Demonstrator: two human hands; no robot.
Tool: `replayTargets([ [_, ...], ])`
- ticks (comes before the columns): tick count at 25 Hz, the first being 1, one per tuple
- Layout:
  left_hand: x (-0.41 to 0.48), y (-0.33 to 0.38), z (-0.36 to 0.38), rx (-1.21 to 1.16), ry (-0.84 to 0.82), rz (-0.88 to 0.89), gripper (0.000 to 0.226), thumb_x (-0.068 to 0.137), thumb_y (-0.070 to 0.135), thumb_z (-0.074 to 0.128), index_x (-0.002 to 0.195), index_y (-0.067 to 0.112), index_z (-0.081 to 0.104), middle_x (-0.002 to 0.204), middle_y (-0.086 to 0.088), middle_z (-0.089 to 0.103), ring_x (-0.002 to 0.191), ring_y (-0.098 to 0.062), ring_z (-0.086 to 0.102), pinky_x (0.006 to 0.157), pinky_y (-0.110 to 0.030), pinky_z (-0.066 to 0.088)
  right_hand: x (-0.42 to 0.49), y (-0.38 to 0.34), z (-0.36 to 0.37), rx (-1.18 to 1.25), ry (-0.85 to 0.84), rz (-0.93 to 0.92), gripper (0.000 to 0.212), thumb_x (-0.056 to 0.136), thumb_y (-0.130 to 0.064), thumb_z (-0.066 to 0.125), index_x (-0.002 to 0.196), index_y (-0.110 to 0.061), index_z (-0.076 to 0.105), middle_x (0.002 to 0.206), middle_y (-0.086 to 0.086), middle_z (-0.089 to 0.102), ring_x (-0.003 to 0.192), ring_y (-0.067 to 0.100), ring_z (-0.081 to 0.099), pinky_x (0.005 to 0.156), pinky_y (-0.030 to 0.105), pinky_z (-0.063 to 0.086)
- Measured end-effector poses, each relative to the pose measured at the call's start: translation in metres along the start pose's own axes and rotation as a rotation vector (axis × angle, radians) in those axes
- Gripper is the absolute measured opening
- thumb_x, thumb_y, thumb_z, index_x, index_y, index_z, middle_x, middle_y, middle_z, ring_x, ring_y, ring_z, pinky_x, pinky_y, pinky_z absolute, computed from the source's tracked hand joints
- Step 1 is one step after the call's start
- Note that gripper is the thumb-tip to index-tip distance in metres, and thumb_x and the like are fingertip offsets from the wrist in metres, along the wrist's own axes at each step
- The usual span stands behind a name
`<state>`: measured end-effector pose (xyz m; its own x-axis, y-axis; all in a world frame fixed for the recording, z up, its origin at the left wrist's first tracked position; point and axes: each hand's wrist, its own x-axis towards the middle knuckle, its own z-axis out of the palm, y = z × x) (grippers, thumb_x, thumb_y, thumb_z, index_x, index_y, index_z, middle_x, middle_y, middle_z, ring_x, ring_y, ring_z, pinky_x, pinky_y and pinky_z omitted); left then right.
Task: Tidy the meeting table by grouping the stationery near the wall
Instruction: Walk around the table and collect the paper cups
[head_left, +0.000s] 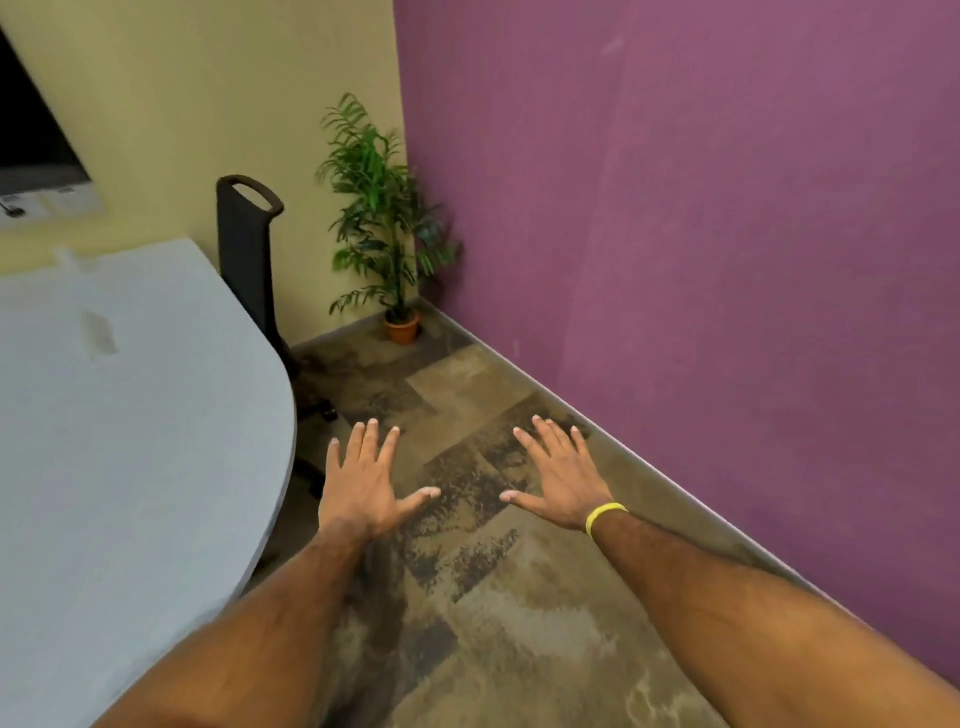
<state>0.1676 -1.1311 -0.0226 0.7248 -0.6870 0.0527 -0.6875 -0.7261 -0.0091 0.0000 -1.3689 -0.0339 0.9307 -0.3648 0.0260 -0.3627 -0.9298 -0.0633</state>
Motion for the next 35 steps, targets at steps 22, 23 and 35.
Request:
replayTargets([
  [22,0.573,-0.215,-0.046,0.079,0.152,-0.280,0.111,0.070,0.094,0.008,0.155,0.022,0.003,0.163,-0.011,-0.001,0.150,-0.027,-0.007,0.120,-0.054,0.001,0.692,0.009,-0.046,0.031,0.144,-0.343,0.099,0.078,-0.084,0.031,0.156,-0.026,0.009,0.164,0.009,0.005,0.151,0.026,0.003,0.121,0.051,0.002],
  [23,0.595,-0.232,-0.048,0.082,0.165,-0.300,0.110,0.071,0.094,0.010,0.155,0.022,0.003,0.164,-0.011,-0.001,0.150,-0.027,-0.007,0.120,-0.054,0.000,0.723,0.003,-0.044,0.047,0.147,-0.363,0.098,0.079,-0.083,0.032,0.156,-0.026,0.009,0.164,0.009,0.005,0.151,0.026,0.003,0.121,0.051,0.002],
  [35,0.789,-0.430,-0.046,0.160,0.180,-0.797,0.107,0.073,0.091,0.005,0.155,0.022,0.005,0.164,-0.010,0.002,0.151,-0.027,-0.004,0.120,-0.054,0.003,1.104,-0.128,-0.047,0.098,0.128,-0.751,0.087,0.086,-0.078,0.026,0.155,-0.026,0.012,0.163,0.009,0.007,0.150,0.026,0.005,0.121,0.050,0.000],
])
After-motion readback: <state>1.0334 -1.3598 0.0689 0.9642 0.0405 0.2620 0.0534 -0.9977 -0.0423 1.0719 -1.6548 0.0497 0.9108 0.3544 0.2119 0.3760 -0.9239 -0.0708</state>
